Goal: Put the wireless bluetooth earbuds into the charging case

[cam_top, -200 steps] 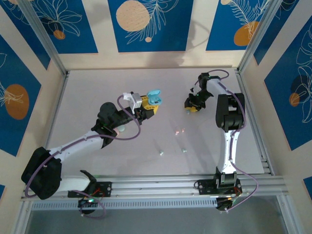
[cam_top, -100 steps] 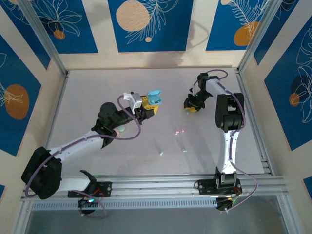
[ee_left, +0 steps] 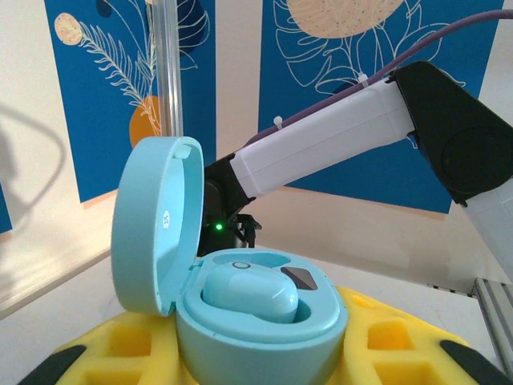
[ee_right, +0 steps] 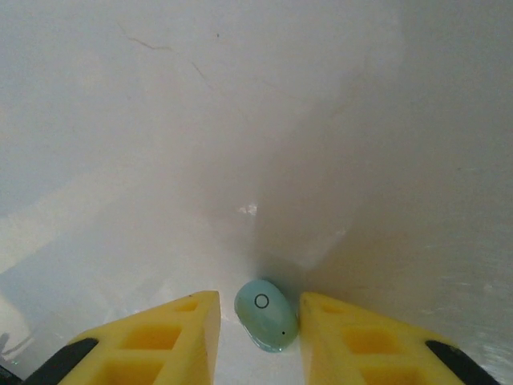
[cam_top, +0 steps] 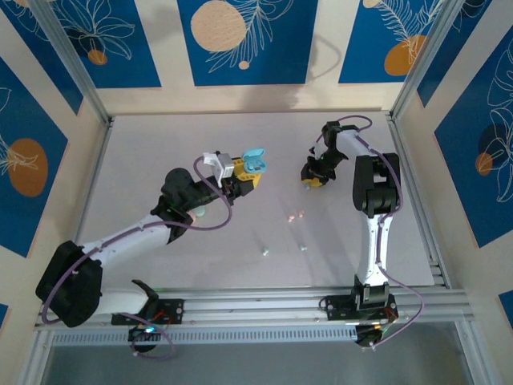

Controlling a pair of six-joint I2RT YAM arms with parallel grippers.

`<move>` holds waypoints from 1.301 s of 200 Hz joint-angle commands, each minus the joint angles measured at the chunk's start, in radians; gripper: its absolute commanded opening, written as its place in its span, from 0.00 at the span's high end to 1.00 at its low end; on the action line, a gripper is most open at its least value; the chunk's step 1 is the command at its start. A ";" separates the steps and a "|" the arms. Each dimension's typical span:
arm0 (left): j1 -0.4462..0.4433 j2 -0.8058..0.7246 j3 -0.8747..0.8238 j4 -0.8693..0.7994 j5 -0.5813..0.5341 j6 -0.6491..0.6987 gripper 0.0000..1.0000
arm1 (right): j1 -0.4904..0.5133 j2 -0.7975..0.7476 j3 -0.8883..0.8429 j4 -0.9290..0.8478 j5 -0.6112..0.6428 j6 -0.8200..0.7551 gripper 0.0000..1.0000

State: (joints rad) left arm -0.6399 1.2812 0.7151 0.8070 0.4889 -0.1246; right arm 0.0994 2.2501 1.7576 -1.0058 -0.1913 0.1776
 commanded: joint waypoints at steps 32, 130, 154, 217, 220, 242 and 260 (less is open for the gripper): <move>-0.006 0.019 0.030 0.048 0.021 -0.020 0.76 | 0.013 0.009 -0.013 -0.020 -0.036 -0.020 0.69; -0.005 0.018 0.032 0.049 0.019 -0.025 0.76 | 0.027 0.033 0.018 -0.028 -0.018 0.013 0.71; -0.005 0.016 0.029 0.047 0.017 -0.025 0.76 | 0.030 0.005 -0.025 -0.025 -0.036 0.066 0.65; -0.006 0.024 0.029 0.061 0.022 -0.030 0.76 | 0.061 -0.047 -0.091 0.008 -0.100 0.140 0.63; -0.006 0.024 0.028 0.061 0.021 -0.030 0.76 | 0.062 -0.051 -0.092 0.009 -0.099 0.145 0.63; -0.005 0.020 0.023 0.061 0.018 -0.029 0.76 | 0.073 -0.077 -0.117 0.023 -0.105 0.178 0.63; -0.006 0.021 0.020 0.064 0.016 -0.029 0.76 | 0.087 -0.101 -0.133 0.034 -0.113 0.188 0.63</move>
State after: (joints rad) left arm -0.6399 1.2999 0.7155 0.8249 0.4889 -0.1478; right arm 0.1589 2.2059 1.6566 -0.9543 -0.2451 0.3172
